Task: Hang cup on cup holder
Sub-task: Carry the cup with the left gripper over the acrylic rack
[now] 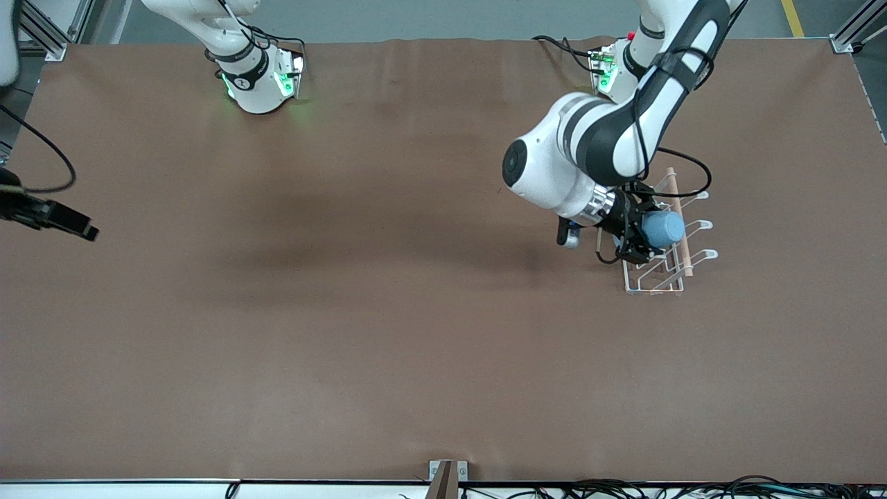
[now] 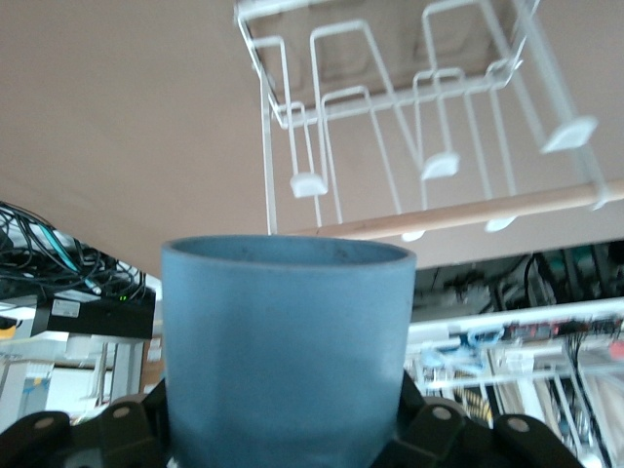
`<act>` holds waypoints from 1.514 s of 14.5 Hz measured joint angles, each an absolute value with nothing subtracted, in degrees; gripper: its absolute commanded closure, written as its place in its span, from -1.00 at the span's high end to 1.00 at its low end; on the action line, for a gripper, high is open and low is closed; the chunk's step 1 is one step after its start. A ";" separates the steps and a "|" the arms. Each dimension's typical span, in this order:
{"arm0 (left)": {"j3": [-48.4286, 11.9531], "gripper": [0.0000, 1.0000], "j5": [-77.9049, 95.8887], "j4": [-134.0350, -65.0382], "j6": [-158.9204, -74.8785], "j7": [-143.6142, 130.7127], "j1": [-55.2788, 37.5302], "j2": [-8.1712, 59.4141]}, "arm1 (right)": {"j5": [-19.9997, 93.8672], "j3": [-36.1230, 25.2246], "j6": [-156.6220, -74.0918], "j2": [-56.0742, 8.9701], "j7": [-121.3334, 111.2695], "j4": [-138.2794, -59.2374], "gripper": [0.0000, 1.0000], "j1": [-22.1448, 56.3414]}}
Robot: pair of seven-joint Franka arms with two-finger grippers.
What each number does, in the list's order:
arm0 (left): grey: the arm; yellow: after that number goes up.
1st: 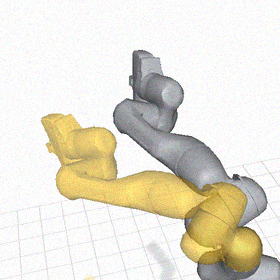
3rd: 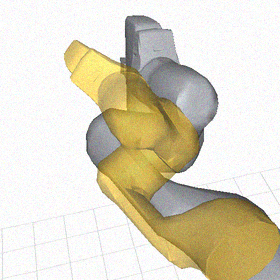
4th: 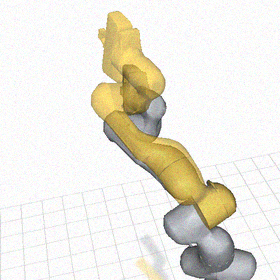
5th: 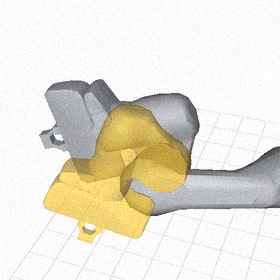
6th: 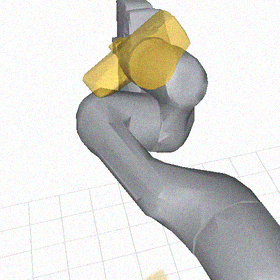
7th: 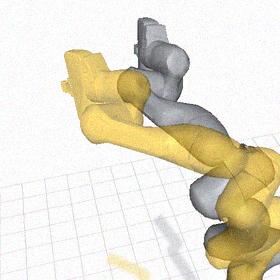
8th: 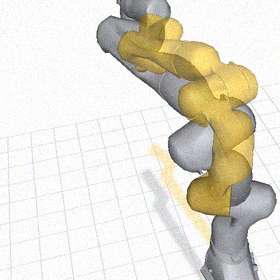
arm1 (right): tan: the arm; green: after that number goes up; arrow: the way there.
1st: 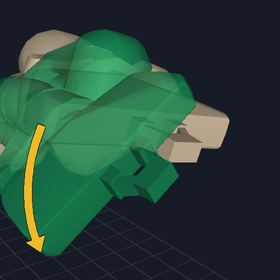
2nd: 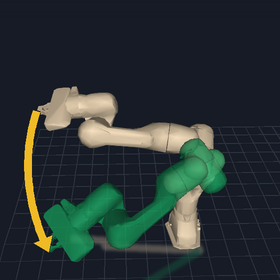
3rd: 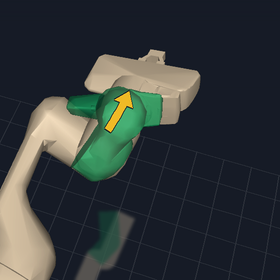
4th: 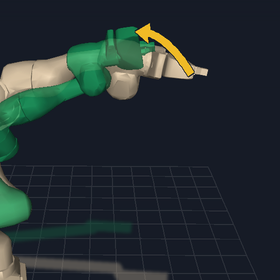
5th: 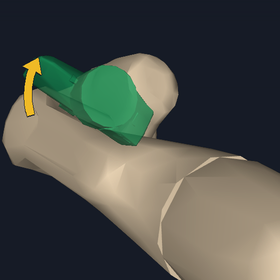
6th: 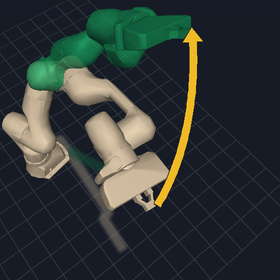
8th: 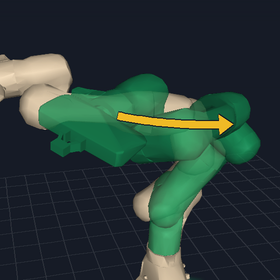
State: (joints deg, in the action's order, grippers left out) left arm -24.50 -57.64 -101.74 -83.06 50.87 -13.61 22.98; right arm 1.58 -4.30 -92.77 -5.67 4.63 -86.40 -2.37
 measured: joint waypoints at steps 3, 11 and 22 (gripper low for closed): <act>-23.15 -0.99 -63.86 -104.16 -83.05 50.88 -13.03 25.10 | 1.58 -4.28 -89.64 -5.38 2.26 -82.39 1.00 -2.94; -21.62 -0.87 -70.11 -107.05 -79.05 45.58 -13.31 30.85 | 0.40 -3.94 -87.51 -5.47 1.28 -81.96 1.00 -3.12; -21.96 1.00 -68.53 -105.28 -74.78 36.39 -13.73 34.98 | -0.43 -3.71 -86.36 -5.49 0.70 -81.97 1.00 -3.13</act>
State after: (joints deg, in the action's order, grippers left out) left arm -21.96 -68.53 -105.28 -74.78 36.39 -13.73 34.98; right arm -0.43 -3.71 -86.36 -5.49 0.70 -81.97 -3.13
